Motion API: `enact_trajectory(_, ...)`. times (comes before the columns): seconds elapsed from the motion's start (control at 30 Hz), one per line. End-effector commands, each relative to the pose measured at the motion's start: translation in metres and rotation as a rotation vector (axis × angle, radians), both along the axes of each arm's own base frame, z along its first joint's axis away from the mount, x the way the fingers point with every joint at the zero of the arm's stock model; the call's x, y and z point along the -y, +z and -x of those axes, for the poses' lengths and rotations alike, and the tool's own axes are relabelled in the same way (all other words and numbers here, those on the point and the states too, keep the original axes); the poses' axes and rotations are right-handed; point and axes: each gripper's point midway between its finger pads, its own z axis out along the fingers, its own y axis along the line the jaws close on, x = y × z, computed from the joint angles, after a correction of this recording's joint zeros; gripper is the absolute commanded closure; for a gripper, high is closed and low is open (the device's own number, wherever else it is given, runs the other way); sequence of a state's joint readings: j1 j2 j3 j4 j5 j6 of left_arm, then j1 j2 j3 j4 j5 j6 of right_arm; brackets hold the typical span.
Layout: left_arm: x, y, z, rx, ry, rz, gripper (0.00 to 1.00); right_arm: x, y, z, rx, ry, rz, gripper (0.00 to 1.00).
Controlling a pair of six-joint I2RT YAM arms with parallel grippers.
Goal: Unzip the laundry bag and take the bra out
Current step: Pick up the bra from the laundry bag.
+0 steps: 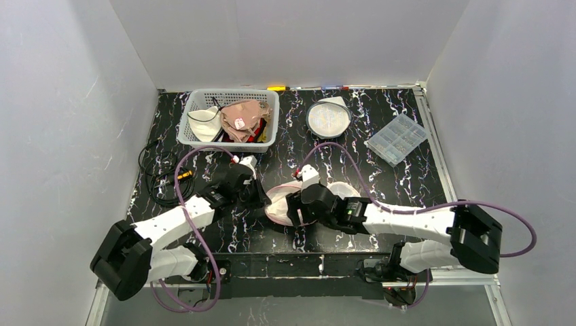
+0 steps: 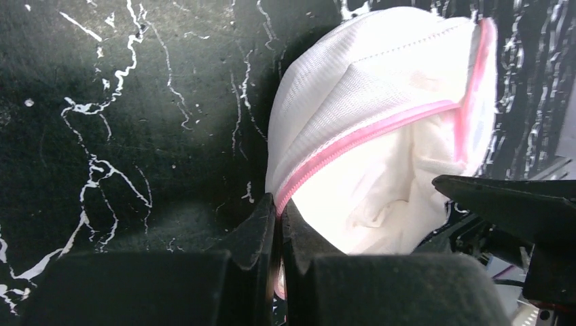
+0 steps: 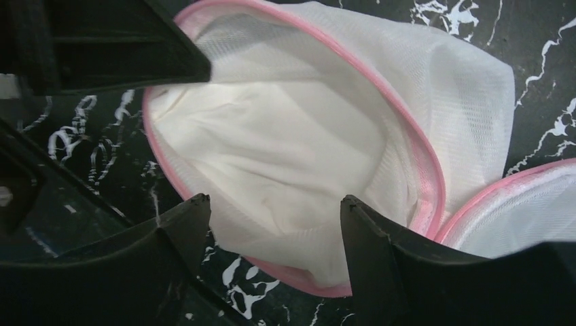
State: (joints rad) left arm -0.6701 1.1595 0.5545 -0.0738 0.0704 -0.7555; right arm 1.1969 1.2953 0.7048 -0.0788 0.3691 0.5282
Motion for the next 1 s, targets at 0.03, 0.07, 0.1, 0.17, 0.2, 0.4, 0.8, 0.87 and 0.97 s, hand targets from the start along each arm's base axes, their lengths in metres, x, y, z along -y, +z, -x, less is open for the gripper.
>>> enact_trajectory(0.03, 0.014, 0.026, 0.001, 0.045, -0.022, 0.115, 1.00, -0.025, 0.050, 0.002, 0.021, 0.037, -0.214, 0.15)
enact_trajectory(0.07, 0.017, 0.029, 0.002, 0.043, -0.022, 0.139, 1.00, -0.030, 0.057, 0.001, 0.028, 0.047, -0.230, 0.14)
enact_trajectory(0.1, 0.019, 0.032, 0.003, 0.035, -0.024, 0.157, 1.00, -0.034, 0.061, 0.001, 0.031, 0.059, -0.236, 0.13)
enact_trajectory(0.17, 0.026, 0.038, 0.002, 0.034, -0.025, 0.202, 1.00, -0.041, 0.063, -0.001, 0.038, 0.069, -0.228, 0.13)
enact_trajectory(0.2, 0.028, 0.040, 0.002, 0.028, -0.023, 0.215, 1.00, -0.044, 0.062, -0.003, 0.041, 0.066, -0.218, 0.13)
enact_trajectory(0.4, 0.030, 0.042, 0.004, 0.010, -0.004, 0.241, 1.00, -0.057, 0.054, -0.007, 0.032, 0.063, -0.212, 0.19)
enact_trajectory(0.8, 0.032, 0.046, 0.007, 0.014, -0.010, 0.256, 1.00, -0.043, 0.036, -0.024, 0.057, -0.046, -0.111, 0.55)
enact_trajectory(0.87, 0.031, 0.045, 0.007, 0.017, -0.009, 0.253, 1.00, -0.030, 0.034, -0.027, 0.070, -0.084, -0.079, 0.66)
enact_trajectory(0.97, 0.028, 0.042, 0.009, 0.019, -0.005, 0.242, 1.00, -0.018, 0.039, -0.030, 0.098, -0.119, -0.085, 0.78)
